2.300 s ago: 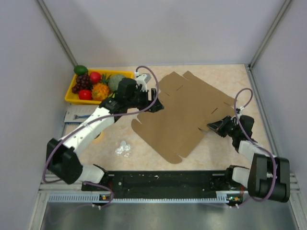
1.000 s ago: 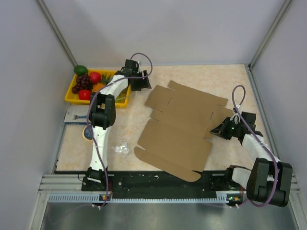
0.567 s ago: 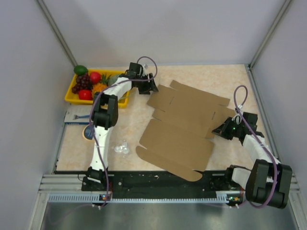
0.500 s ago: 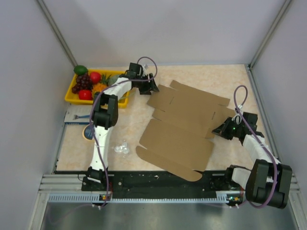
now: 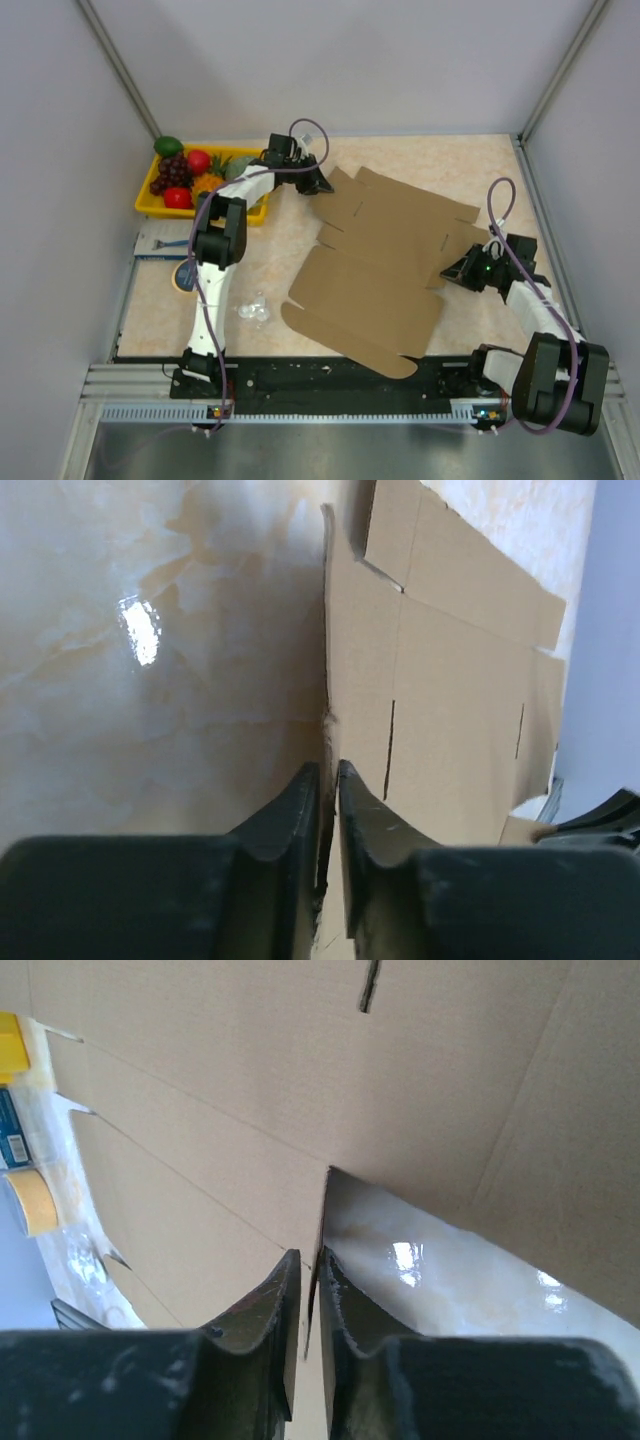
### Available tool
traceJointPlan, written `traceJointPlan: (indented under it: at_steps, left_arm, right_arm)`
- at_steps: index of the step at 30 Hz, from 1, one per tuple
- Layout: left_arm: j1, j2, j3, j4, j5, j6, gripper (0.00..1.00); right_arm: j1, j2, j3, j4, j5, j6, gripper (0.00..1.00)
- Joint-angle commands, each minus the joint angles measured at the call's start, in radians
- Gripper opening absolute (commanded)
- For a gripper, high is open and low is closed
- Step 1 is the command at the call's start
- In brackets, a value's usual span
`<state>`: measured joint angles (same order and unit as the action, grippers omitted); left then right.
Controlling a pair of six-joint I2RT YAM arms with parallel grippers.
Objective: Fold the paper box
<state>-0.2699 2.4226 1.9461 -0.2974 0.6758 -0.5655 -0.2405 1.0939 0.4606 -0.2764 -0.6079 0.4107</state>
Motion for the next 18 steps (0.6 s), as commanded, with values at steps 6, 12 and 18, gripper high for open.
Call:
traceJointPlan:
  at_steps: [6, 12, 18]
  left_arm:
    - [-0.002, -0.157, -0.101, 0.142, 0.011, 0.045, 0.03]
    - [-0.003, -0.244, -0.153, 0.205, 0.037, 0.093, 0.0]
    - [-0.003, -0.31, -0.185, 0.29, 0.114, 0.107, 0.0]
  right_arm:
    - [-0.013, -0.09, 0.172, -0.111, 0.029, -0.004, 0.7]
    - [-0.014, -0.18, 0.355, -0.164, 0.237, -0.003, 0.8]
    - [-0.01, -0.059, 0.554, -0.155, 0.171, -0.064, 0.81]
